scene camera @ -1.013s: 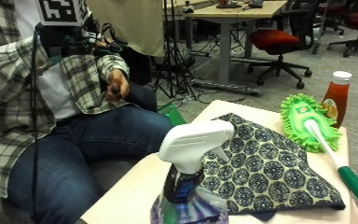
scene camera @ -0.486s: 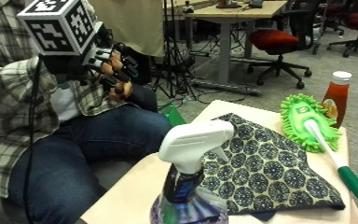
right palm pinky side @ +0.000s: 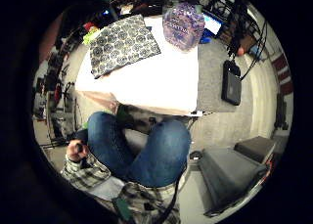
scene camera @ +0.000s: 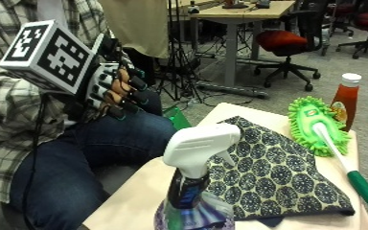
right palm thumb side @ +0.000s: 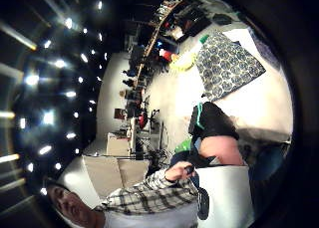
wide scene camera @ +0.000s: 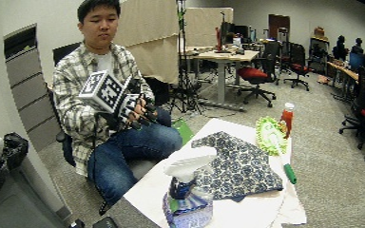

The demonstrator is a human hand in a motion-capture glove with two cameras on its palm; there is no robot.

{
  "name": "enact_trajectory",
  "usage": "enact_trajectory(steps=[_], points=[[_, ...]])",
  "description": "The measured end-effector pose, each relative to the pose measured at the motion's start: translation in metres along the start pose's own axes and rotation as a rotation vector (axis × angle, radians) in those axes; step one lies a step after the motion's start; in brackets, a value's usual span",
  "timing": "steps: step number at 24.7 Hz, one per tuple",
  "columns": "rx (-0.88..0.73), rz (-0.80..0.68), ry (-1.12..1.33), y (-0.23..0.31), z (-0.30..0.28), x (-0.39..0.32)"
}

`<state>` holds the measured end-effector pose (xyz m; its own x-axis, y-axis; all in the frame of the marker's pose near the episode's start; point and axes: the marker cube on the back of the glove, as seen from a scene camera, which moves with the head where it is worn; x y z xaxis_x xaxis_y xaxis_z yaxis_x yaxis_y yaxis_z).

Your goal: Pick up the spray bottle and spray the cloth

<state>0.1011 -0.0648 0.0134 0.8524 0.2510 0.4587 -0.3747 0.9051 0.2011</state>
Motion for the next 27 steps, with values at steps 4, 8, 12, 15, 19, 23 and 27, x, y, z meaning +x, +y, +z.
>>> enact_trajectory(steps=[4,8,12,15,19,23,27], points=[[0.083,0.070,-0.089,-0.026,-0.002,0.023],[0.155,0.120,-0.131,-0.050,-0.004,0.044],[0.212,0.169,-0.148,-0.073,-0.007,0.063],[0.246,0.196,-0.165,-0.091,-0.009,0.077],[0.282,0.222,-0.188,-0.117,-0.009,0.097],[0.313,0.236,-0.221,-0.141,-0.010,0.115],[0.335,0.223,-0.244,-0.159,-0.010,0.141]])
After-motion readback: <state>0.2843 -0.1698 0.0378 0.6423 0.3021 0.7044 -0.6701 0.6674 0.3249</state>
